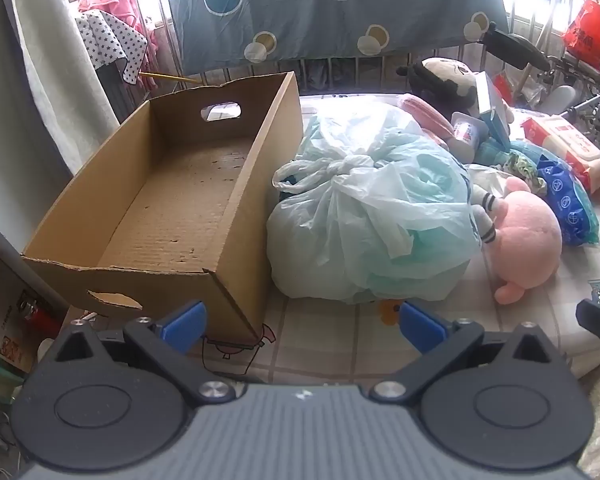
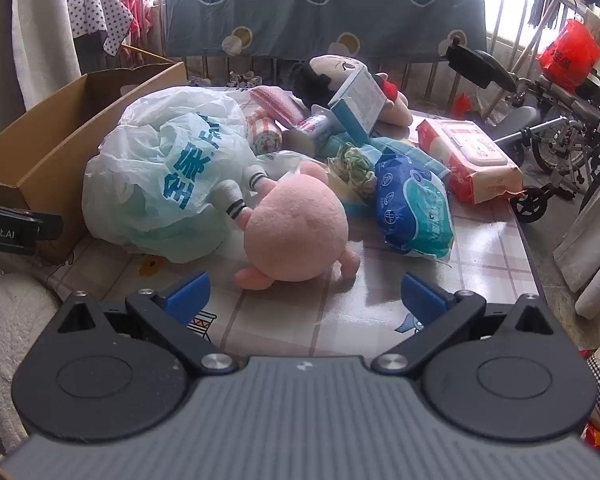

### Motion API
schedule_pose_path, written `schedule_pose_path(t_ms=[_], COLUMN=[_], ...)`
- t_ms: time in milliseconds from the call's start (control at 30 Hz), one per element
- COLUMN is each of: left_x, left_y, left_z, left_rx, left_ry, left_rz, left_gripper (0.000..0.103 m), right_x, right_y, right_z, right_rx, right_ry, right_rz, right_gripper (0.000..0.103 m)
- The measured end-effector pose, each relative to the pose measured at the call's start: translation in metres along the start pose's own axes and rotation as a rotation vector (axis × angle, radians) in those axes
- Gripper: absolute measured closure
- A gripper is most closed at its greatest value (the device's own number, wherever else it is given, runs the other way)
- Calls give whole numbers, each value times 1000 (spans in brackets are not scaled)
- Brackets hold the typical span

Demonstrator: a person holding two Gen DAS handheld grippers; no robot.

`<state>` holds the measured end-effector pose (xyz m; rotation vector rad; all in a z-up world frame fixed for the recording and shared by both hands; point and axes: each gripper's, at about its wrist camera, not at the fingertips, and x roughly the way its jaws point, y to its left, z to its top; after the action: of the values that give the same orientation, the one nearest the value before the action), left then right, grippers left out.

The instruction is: Organize soft objects

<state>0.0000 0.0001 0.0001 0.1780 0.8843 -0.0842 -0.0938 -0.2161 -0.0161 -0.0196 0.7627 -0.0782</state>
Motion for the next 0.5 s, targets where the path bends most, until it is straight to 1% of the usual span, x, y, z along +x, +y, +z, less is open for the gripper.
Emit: schedule_pose_path(t_ms=[33, 267, 500], left_x=[0, -2, -3], left_y=[0, 3, 2], left_z=[0, 4, 8], left_rx=[2, 9, -4], left_ry=[1, -2, 3], left_rz=[3, 4, -7], left_gripper=[0, 0, 0], right_x=[0, 0, 0], right_y=[0, 0, 4], right_z=[0, -1, 7], right_rx=[-10, -4, -9], right_ry=[1, -3, -4], right_rz=[-10, -4, -1], right_gripper=[1, 1, 1])
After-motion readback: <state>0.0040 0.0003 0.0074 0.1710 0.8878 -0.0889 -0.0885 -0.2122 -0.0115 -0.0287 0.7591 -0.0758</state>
